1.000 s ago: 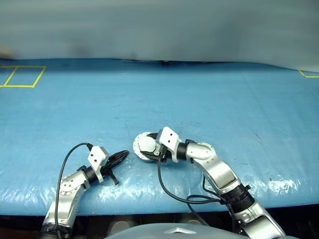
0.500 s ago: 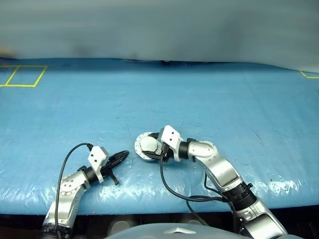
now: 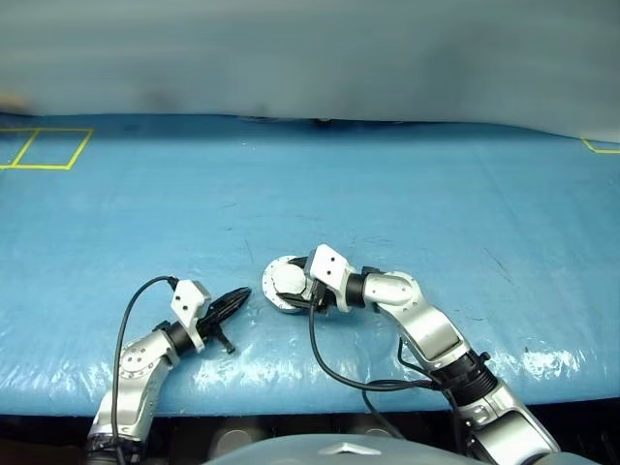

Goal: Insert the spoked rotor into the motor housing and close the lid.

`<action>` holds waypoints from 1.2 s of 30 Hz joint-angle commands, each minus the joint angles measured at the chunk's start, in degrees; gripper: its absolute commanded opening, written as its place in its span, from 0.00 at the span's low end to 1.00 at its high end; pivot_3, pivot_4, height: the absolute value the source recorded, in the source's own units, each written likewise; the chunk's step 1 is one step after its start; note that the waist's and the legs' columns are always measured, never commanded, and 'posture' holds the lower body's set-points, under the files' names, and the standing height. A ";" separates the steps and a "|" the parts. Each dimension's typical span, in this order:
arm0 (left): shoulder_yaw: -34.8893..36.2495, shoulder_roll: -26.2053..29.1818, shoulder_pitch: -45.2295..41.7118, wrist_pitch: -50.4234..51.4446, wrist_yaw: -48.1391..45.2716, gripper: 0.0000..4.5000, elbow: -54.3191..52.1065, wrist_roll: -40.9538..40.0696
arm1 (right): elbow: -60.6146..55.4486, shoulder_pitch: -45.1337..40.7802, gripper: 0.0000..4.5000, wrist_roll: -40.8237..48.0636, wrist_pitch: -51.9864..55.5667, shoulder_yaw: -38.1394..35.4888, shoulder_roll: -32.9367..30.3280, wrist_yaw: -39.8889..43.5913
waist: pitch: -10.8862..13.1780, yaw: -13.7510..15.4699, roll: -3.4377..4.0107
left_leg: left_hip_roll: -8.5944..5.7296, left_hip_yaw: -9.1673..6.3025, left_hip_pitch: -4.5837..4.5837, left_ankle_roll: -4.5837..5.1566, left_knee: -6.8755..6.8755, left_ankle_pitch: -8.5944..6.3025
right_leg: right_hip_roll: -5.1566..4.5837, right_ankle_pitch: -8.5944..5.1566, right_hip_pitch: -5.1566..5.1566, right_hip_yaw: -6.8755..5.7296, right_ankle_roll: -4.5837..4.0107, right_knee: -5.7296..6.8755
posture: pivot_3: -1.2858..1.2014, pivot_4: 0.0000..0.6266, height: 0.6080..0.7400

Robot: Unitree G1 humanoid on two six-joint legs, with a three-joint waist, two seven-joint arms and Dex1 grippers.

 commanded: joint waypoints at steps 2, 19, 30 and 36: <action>0.01 0.21 -1.05 0.55 -2.04 0.00 -3.13 -1.89 | 2.58 0.53 0.67 -2.65 0.98 0.61 -0.87 -1.28 | -0.01 -0.06 0.02 | 0.00 0.00 0.00 -0.01 0.00 0.01 | 0.00 0.00 0.00 0.00 0.00 0.00 | 0.52 0.24 1.00; -6.35 0.55 -5.81 -0.44 -1.77 0.00 3.25 7.81 | 0.94 1.28 0.67 -2.30 1.29 0.40 -1.06 -2.36 | -0.07 0.20 0.05 | 0.00 0.00 0.04 0.02 0.00 0.08 | 0.00 0.04 0.03 0.00 -0.06 0.02 | 0.52 0.24 1.00; -7.37 0.82 -4.77 -0.56 -1.01 0.00 2.67 9.01 | -8.17 3.57 0.99 4.94 5.87 -6.59 1.20 -4.38 | -0.11 0.64 0.06 | -0.01 0.00 0.00 0.10 -0.01 0.06 | -0.04 0.01 0.03 0.00 -0.17 -0.09 | 0.52 0.24 1.00; -7.43 0.69 -4.30 -1.02 -0.64 0.00 2.79 8.99 | -16.81 6.23 0.99 20.23 19.39 -18.60 2.92 -5.80 | -0.07 0.72 0.11 | -0.02 0.00 -0.21 0.13 -0.01 0.04 | -0.05 0.10 -0.10 0.00 0.00 -0.15 | 0.52 0.24 1.00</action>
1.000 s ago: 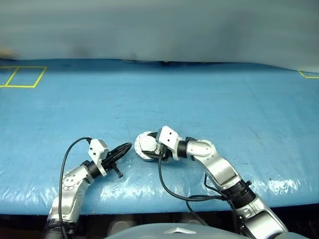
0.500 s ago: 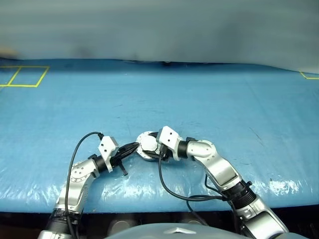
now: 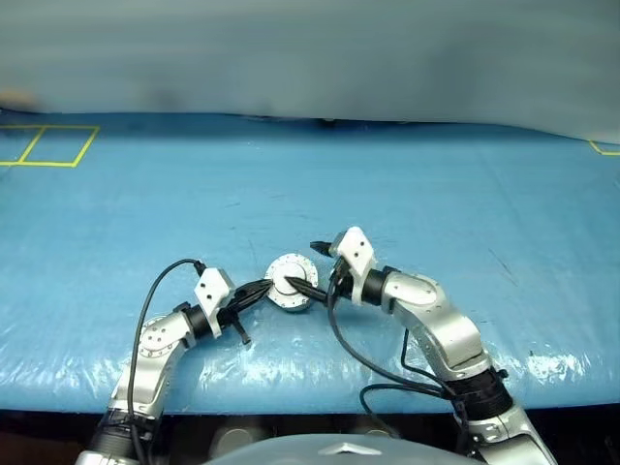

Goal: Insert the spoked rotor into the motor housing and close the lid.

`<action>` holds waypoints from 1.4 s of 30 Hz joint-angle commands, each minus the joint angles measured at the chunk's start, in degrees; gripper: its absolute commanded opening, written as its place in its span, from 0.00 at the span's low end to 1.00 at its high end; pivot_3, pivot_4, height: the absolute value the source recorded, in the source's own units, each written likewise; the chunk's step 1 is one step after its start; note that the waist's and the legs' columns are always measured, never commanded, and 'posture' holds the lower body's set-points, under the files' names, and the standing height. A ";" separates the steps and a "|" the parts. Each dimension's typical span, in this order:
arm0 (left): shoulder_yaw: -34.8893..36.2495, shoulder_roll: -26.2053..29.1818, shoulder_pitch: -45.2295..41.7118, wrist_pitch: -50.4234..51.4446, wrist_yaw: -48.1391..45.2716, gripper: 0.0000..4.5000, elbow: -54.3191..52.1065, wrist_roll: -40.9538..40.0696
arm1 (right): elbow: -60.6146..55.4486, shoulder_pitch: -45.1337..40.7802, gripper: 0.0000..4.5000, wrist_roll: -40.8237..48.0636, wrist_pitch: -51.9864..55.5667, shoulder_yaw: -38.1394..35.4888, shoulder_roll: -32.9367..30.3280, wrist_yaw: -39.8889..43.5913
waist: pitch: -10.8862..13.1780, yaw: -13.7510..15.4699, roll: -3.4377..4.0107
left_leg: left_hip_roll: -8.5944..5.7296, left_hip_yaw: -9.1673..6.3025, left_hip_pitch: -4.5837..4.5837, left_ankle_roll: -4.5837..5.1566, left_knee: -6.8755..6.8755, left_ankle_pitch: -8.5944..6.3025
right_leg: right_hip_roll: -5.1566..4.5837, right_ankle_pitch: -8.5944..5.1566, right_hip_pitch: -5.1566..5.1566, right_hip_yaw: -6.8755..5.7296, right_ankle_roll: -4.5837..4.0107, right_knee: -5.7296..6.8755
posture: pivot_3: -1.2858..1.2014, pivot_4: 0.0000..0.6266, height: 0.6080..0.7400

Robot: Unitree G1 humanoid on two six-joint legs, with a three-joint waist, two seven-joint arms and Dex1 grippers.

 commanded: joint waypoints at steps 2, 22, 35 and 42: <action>-1.58 -0.01 0.95 0.36 0.04 0.00 1.74 1.63 | -3.82 2.15 0.99 9.06 12.01 -7.78 -0.47 -2.56 | 0.00 -0.02 0.00 | 0.00 0.00 0.00 0.04 -0.01 -0.02 | 0.00 -0.01 0.00 0.00 -0.01 -0.01 | 0.52 0.24 1.00; -1.19 0.60 1.52 0.08 0.77 0.00 0.77 1.74 | 8.77 4.24 0.73 32.97 35.30 -22.74 12.89 -12.44 | 0.03 -0.15 0.06 | -0.02 0.02 -0.02 -0.01 -0.35 0.03 | -0.04 -0.06 -0.16 0.02 -0.10 -0.04 | 0.52 0.24 1.00; 2.26 -2.40 1.22 6.00 4.30 0.00 -1.64 -3.58 | 10.23 3.65 0.26 33.58 34.11 -21.27 12.38 -14.99 | 0.01 -0.19 0.07 | -0.02 0.04 0.01 -0.03 -0.59 0.21 | -0.05 -0.06 -0.22 0.02 -0.11 -0.06 | 0.52 0.24 1.00; 6.95 -4.58 1.80 17.29 4.68 0.00 -6.31 -14.94 | 10.54 1.38 0.26 41.24 33.00 -27.92 17.17 -18.64 | 0.07 -0.33 0.00 | -0.02 0.04 -0.14 -0.02 -0.65 0.35 | -0.06 -0.03 -0.41 0.01 -0.09 0.02 | 0.52 0.24 1.00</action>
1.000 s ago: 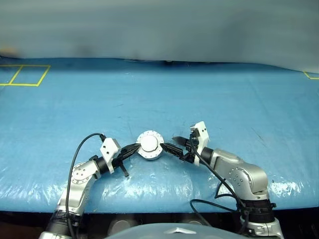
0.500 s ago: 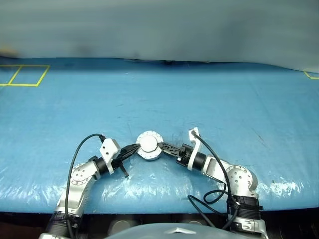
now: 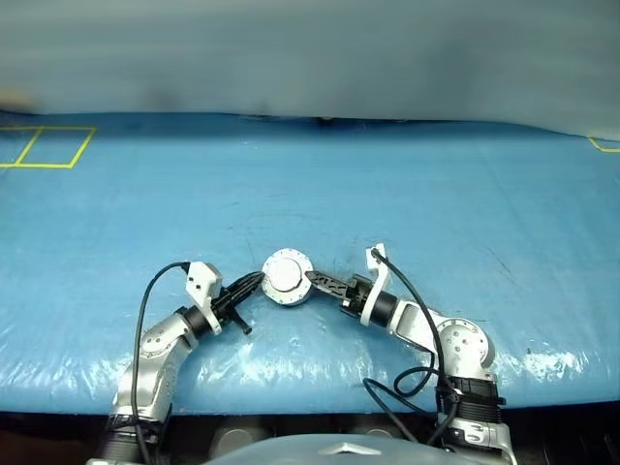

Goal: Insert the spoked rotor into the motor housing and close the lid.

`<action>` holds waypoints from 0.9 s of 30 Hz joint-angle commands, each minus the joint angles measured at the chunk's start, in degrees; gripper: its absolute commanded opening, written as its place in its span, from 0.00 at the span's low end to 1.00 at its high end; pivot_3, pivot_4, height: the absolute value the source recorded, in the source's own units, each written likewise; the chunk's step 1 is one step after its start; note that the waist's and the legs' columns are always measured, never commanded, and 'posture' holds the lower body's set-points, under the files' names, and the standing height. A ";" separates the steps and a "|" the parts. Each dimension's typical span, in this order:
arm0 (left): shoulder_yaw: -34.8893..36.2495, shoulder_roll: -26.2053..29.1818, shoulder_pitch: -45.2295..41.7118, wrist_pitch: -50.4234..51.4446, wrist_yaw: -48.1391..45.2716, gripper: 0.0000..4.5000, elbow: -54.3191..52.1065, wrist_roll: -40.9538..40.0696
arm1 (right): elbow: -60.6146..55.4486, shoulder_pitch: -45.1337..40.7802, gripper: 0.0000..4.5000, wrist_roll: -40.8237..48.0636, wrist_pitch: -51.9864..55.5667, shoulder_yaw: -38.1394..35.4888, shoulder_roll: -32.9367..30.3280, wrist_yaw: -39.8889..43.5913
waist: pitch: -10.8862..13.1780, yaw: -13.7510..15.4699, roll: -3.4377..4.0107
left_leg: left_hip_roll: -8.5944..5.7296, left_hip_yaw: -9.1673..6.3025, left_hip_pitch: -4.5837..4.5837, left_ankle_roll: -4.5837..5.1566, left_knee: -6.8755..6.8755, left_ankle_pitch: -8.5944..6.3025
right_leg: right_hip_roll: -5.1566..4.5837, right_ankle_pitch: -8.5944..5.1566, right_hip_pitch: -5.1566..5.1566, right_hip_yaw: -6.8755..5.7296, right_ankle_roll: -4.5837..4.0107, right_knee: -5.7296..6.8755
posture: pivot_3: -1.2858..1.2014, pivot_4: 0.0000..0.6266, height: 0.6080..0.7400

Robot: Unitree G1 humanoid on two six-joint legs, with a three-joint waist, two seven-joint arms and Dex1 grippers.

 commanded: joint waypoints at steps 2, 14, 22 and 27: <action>2.17 -0.55 1.58 7.29 -0.90 0.00 -4.75 -7.70 | -0.50 -2.38 0.26 5.75 -2.20 -4.69 2.72 -2.52 | 0.00 -0.04 -0.01 | -0.02 0.00 -0.38 -0.02 0.01 0.03 | 0.01 0.03 -0.11 -0.01 0.05 0.01 | 0.52 0.24 1.00; 8.17 -8.09 2.30 21.58 2.36 0.88 -6.67 -25.95 | -2.73 -5.14 0.26 18.50 -3.56 -7.88 7.05 -6.06 | 0.06 -0.44 -0.05 | -0.01 0.02 -0.66 -0.20 0.05 0.18 | 0.19 0.05 -0.34 -0.02 0.10 0.06 | 0.52 0.24 1.00; 8.83 -8.25 1.20 32.16 2.91 0.99 -7.39 -35.30 | -3.23 -5.09 0.26 21.94 -2.84 -3.86 5.58 -6.63 | 0.06 -0.41 -0.05 | -0.03 0.02 -0.64 -0.29 0.12 0.28 | 0.30 0.06 -0.29 0.00 0.11 0.11 | 0.52 0.24 1.00; 10.47 -10.11 -0.13 34.45 3.12 0.99 -7.13 -39.90 | -2.58 -4.34 0.26 22.28 -2.73 -1.65 5.32 -6.74 | 0.06 -0.31 -0.06 | -0.03 0.02 -0.64 -0.32 0.14 0.30 | 0.33 0.07 -0.27 0.01 0.13 0.11 | 0.52 0.24 1.00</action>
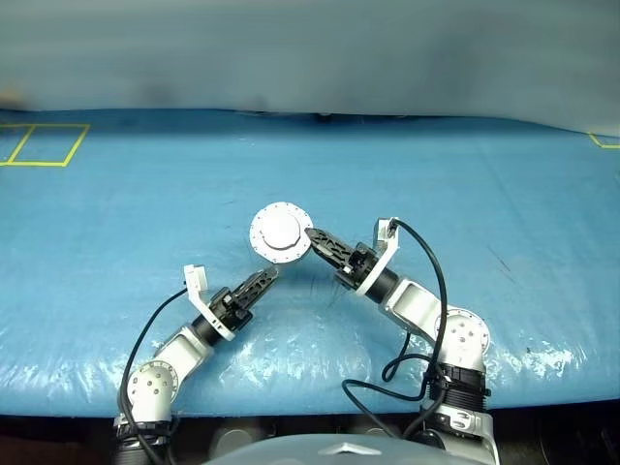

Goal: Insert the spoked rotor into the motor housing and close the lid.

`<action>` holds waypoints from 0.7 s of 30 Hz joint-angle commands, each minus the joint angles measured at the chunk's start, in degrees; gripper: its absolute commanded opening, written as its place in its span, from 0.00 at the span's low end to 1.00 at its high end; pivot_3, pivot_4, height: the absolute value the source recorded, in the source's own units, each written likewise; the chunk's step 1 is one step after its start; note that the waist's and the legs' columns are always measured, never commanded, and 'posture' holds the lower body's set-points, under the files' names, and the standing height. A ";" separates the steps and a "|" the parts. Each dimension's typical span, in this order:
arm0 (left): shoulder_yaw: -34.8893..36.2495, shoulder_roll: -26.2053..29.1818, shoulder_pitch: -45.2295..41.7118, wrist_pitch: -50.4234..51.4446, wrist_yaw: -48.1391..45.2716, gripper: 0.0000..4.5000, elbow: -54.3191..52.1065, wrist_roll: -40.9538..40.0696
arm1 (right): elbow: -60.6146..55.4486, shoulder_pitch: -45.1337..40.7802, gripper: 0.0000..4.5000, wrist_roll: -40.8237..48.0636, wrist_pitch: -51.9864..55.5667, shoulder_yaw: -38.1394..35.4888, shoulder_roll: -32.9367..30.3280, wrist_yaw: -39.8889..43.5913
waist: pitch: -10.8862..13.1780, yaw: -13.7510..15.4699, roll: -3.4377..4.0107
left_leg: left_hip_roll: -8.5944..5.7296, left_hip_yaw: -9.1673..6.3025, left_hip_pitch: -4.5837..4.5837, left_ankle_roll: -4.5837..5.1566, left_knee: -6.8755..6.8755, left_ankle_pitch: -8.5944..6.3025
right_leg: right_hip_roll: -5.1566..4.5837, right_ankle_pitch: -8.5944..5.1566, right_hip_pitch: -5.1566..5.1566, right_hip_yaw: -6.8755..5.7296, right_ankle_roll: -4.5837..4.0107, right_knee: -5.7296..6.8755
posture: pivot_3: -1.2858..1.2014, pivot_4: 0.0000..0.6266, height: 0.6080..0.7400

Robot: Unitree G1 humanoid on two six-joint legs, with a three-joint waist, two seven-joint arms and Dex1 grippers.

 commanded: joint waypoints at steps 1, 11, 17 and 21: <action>1.61 -1.66 -1.53 1.15 0.25 0.99 -1.92 -4.26 | -2.03 -0.20 0.26 3.30 0.26 2.19 0.11 1.16 | 0.00 0.02 0.00 | 0.00 0.00 0.00 0.00 0.01 0.00 | 0.01 0.00 0.00 0.00 0.01 0.00 | 0.52 0.24 1.00; 3.18 -4.66 -4.22 1.67 1.56 0.99 -1.36 -7.55 | -2.29 0.66 0.26 3.28 -0.27 4.88 -1.42 1.36 | 0.00 0.10 -0.02 | -0.01 0.01 0.01 -0.01 0.07 0.02 | 0.07 0.02 0.04 0.04 0.03 0.01 | 0.52 0.24 1.00; 3.11 -6.12 -5.78 0.20 0.82 0.96 -0.90 -6.95 | -2.68 0.48 0.26 3.85 -0.72 5.18 -1.44 1.20 | 0.00 0.37 -0.02 | -0.01 0.01 0.01 0.00 0.12 0.03 | 0.10 0.03 0.07 0.06 0.05 0.02 | 0.52 0.24 1.00; 3.94 -7.31 -5.82 -0.05 1.01 0.71 -0.17 -7.62 | -1.90 0.34 0.26 2.90 -1.73 5.38 -1.47 0.55 | 0.00 0.32 -0.02 | -0.01 0.01 0.02 0.01 0.13 0.03 | 0.11 0.04 0.07 0.07 0.06 0.02 | 0.52 0.24 1.00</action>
